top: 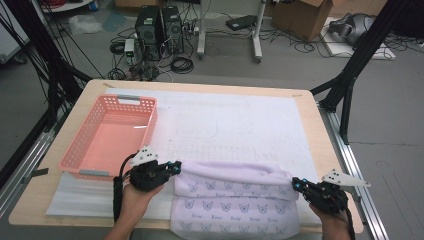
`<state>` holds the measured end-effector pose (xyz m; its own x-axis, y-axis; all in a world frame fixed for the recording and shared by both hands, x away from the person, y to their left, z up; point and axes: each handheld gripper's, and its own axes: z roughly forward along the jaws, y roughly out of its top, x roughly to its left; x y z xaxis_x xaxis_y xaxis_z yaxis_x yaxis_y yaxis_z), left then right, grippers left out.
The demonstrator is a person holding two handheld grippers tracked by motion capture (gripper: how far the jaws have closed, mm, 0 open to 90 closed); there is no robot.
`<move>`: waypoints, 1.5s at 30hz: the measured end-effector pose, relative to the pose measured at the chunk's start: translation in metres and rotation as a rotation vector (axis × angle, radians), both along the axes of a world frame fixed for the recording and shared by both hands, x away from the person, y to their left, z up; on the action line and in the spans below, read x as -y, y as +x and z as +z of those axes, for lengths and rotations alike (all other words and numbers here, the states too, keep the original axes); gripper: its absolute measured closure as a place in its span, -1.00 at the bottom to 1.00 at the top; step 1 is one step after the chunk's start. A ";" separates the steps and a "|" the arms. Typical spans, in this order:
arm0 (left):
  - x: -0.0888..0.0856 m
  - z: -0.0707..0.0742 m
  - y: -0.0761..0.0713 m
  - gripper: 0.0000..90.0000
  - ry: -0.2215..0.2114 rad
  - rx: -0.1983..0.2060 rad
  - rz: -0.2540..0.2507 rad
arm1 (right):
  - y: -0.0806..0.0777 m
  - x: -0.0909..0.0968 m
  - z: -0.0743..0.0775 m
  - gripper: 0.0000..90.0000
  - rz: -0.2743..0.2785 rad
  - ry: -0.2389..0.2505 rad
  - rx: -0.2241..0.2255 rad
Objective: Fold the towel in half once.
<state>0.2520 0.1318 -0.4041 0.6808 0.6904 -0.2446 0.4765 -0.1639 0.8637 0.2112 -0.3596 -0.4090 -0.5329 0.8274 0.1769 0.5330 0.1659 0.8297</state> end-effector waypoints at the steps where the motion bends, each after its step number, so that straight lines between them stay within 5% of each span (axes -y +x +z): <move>1: -0.001 -0.002 -0.004 0.97 0.000 -0.003 -0.006 | -0.004 0.000 0.000 0.97 0.009 0.010 -0.010; 8: -0.006 -0.016 -0.029 0.97 0.032 -0.057 -0.058 | -0.026 0.001 -0.009 0.97 0.051 -0.002 -0.097; 12: -0.008 -0.018 -0.035 0.92 0.026 -0.063 -0.057 | -0.039 -0.003 -0.015 0.83 0.085 -0.062 -0.112; 15: -0.009 -0.012 -0.026 0.35 -0.014 -0.038 -0.043 | -0.043 0.003 -0.008 0.62 0.041 -0.034 -0.067; 18: -0.005 -0.008 -0.014 0.16 -0.021 0.016 -0.033 | -0.032 0.011 0.001 0.70 -0.018 0.022 -0.009; 20: -0.002 -0.007 -0.005 0.12 -0.020 0.039 -0.022 | -0.018 0.011 0.001 0.79 -0.043 -0.004 0.000; 25: 0.005 -0.011 0.015 0.09 -0.004 0.049 -0.004 | 0.025 0.000 -0.020 0.82 -0.084 -0.133 -0.050; 30: 0.009 -0.017 0.024 0.09 -0.011 0.027 0.006 | 0.051 -0.018 -0.034 0.33 -0.091 -0.242 -0.055; 31: 0.008 -0.017 0.025 0.09 -0.012 0.025 0.010 | 0.054 -0.020 -0.036 0.38 -0.075 -0.261 -0.051; 33: 0.007 -0.019 0.025 0.09 -0.018 0.021 0.017 | 0.060 -0.022 -0.036 0.78 -0.057 -0.277 -0.027; 35: 0.005 -0.020 0.025 0.09 -0.019 0.020 0.021 | 0.064 -0.019 -0.036 0.88 -0.105 -0.322 -0.013; 38: 0.003 -0.020 0.025 0.09 -0.022 0.020 0.029 | 0.068 -0.004 -0.034 0.89 -0.272 -0.319 0.010; 40: 0.001 -0.020 0.025 0.09 -0.019 0.021 0.035 | 0.065 0.012 -0.030 0.83 -0.344 -0.190 0.017; 42: 0.000 -0.021 0.027 0.08 -0.012 0.020 0.042 | 0.062 0.022 -0.027 0.75 -0.330 -0.078 0.011; 45: 0.001 -0.022 0.028 0.08 -0.013 0.017 0.044 | 0.058 0.017 -0.028 0.74 -0.191 -0.060 -0.037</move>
<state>0.2801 0.1311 -0.4257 0.6538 0.7167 -0.2427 0.4684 -0.1314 0.8737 0.2696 -0.3769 -0.4369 -0.3593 0.9225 0.1409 0.5891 0.1071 0.8009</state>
